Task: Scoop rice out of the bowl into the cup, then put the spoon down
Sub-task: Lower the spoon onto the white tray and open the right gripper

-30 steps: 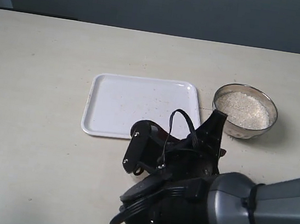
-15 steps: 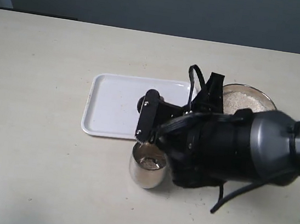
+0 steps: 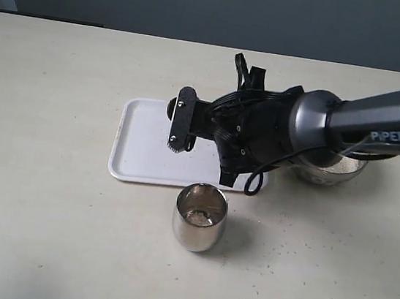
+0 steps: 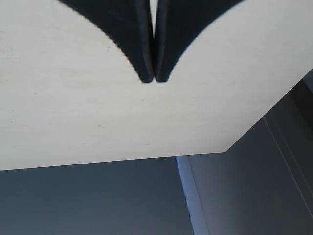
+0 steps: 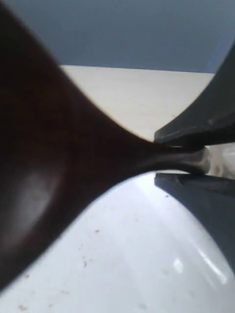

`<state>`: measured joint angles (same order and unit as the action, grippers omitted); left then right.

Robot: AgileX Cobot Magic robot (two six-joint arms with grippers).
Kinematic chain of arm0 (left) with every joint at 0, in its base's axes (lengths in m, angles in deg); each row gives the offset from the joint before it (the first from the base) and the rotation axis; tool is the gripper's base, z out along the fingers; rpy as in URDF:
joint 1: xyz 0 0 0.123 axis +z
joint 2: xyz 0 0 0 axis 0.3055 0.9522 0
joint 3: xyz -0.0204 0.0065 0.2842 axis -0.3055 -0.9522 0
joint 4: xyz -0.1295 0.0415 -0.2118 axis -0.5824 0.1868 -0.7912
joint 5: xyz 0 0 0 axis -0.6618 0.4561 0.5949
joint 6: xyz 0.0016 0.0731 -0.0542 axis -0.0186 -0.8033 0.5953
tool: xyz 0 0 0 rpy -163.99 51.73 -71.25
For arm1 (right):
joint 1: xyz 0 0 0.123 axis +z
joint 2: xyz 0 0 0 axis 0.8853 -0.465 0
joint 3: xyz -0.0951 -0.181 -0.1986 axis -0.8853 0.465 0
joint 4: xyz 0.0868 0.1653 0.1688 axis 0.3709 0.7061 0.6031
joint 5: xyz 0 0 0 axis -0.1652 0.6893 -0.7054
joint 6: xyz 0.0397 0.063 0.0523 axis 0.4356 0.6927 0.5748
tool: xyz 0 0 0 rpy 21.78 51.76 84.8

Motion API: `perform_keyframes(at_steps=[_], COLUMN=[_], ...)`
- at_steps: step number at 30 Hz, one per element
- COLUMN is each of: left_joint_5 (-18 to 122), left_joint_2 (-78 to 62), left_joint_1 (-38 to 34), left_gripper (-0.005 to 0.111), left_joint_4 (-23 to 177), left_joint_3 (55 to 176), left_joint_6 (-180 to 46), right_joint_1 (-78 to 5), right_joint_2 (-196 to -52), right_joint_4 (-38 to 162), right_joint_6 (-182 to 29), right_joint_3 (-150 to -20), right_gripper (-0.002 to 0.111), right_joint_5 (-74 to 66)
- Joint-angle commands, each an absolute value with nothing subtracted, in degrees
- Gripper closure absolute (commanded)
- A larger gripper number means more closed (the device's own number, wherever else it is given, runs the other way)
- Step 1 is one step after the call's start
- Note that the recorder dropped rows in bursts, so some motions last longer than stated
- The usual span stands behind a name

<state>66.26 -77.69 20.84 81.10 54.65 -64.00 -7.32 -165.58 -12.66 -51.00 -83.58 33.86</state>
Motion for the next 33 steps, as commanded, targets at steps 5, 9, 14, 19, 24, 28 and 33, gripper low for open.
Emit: perform_keyframes(at_steps=[5, 9, 14, 19, 24, 28, 33], left_joint_5=[66.09, 66.09, 66.09, 66.09, 66.09, 66.09, 66.09], left_joint_2=[-77.91, -77.91, -77.91, -77.91, -77.91, -77.91, -77.91], left_joint_1=[20.45, 20.45, 20.45, 20.45, 20.45, 20.45, 20.45], left_gripper=[0.106, 0.106, 0.106, 0.106, 0.106, 0.106, 0.106], left_joint_4=[81.20, 81.20, 81.20, 81.20, 81.20, 81.20, 81.20], left_joint_3=[54.79, 54.79, 54.79, 54.79, 54.79, 54.79, 54.79], left_joint_6=[-63.72, -63.72, -63.72, -63.72, -63.72, -63.72, -63.72], right_joint_1=[-9.12, -9.12, -9.12, -9.12, -9.12, -9.12, -9.12], right_joint_2=[-170.18, -170.54, -170.54, -170.54, -170.54, -170.43, -170.43], right_joint_4=[-13.34, -13.34, -12.46, -11.80, -11.54, -10.66, -10.67], right_joint_6=[-51.26, -50.14, -50.17, -50.17, -50.17, -50.17, -50.17], right_joint_3=[-88.05, -88.58, -88.58, -88.58, -88.62, -88.62, -88.62], right_gripper=[0.109, 0.109, 0.109, 0.109, 0.109, 0.101, 0.076], right_joint_5=[30.97, 30.35, 30.16, 30.64, 32.79, 32.39, 31.49])
